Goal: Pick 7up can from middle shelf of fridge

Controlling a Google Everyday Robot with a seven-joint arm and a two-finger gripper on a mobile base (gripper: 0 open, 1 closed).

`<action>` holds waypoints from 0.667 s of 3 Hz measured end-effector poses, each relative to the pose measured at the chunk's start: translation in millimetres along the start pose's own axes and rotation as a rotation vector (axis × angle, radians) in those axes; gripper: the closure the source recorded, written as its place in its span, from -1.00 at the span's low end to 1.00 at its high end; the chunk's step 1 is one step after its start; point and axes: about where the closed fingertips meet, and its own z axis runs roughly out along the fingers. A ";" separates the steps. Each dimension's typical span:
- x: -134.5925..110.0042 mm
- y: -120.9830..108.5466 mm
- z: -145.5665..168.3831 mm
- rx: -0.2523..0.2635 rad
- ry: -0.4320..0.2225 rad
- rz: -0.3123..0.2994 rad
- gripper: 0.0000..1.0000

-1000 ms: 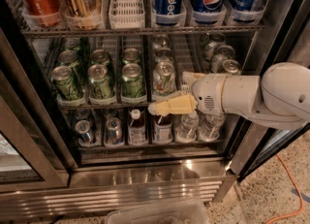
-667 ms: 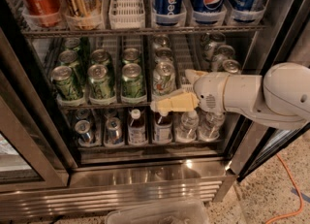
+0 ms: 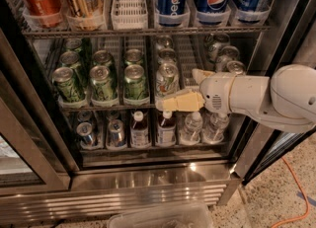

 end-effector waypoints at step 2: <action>28.8 -6.4 -8.1 0.150 -0.147 0.127 -1.00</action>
Offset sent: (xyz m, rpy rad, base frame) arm 0.0014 0.0077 0.0055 0.3074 -0.2385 -0.3939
